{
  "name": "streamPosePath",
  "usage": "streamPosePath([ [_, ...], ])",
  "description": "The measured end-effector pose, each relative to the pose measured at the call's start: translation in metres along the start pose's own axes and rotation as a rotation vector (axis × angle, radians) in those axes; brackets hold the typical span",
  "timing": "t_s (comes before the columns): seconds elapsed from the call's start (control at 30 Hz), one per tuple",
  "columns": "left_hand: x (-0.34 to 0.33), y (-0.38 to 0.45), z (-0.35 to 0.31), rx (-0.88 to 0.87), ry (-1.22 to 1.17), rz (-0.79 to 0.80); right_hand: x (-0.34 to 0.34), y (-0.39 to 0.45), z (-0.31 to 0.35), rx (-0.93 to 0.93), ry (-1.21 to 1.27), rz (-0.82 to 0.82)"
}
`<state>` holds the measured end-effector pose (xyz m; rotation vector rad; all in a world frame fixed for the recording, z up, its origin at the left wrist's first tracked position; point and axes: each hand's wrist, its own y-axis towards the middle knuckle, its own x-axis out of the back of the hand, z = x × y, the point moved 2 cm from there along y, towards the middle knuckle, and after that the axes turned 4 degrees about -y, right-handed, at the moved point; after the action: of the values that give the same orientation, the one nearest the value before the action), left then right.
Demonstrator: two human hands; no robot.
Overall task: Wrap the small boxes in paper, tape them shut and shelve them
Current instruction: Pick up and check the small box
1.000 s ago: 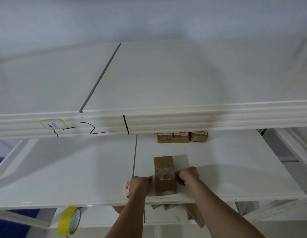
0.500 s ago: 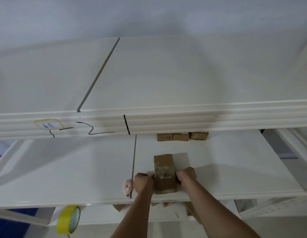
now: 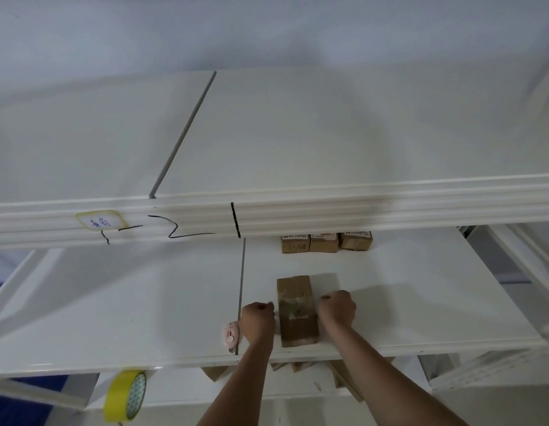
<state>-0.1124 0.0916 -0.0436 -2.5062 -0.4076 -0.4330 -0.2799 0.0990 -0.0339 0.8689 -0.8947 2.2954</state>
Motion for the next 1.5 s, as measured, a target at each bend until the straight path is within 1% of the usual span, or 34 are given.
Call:
streamPosePath([
  [0.1, -0.002, -0.003, -0.003, -0.026, 0.062, 0.017, 0.0, -0.006, 0.006, 0.069, -0.048, 0.021],
  [0.17, -0.005, -0.006, -0.007, -0.035, 0.089, 0.02, 0.001, -0.009, 0.01, 0.082, -0.083, 0.045],
  [0.37, -0.005, -0.021, -0.026, -0.099, 0.266, 0.022, 0.002, -0.011, 0.016, 0.122, -0.187, 0.082],
  [0.5, -0.013, -0.026, -0.027, -0.091, 0.367, 0.111, -0.003, -0.014, 0.02, 0.136, -0.233, 0.1],
  [0.7, -0.018, -0.023, -0.033, -0.016, 0.307, 0.23, 0.001, -0.015, 0.019, 0.068, -0.264, 0.139],
  [0.93, -0.014, -0.029, -0.035, 0.049, 0.234, 0.278, -0.002, -0.018, 0.019, 0.022, -0.244, 0.223],
  [1.03, -0.015, -0.03, -0.031, 0.047, 0.234, 0.31, -0.002, -0.025, 0.021, 0.044, -0.237, 0.249],
  [1.1, -0.016, -0.034, -0.031, 0.016, 0.269, 0.322, 0.0, -0.026, 0.019, 0.06, -0.231, 0.264],
  [1.2, -0.015, -0.039, -0.03, 0.01, 0.283, 0.352, 0.006, -0.028, 0.017, 0.057, -0.178, 0.295],
  [1.27, -0.011, -0.04, -0.032, 0.038, 0.246, 0.354, 0.01, -0.026, 0.014, 0.044, -0.082, 0.298],
  [1.4, -0.002, -0.03, -0.033, 0.076, 0.035, 0.358, 0.016, -0.018, 0.014, 0.068, 0.167, 0.312],
  [1.5, 0.005, -0.018, -0.033, -0.01, -0.134, 0.339, 0.025, -0.021, 0.018, 0.148, 0.315, 0.339],
])
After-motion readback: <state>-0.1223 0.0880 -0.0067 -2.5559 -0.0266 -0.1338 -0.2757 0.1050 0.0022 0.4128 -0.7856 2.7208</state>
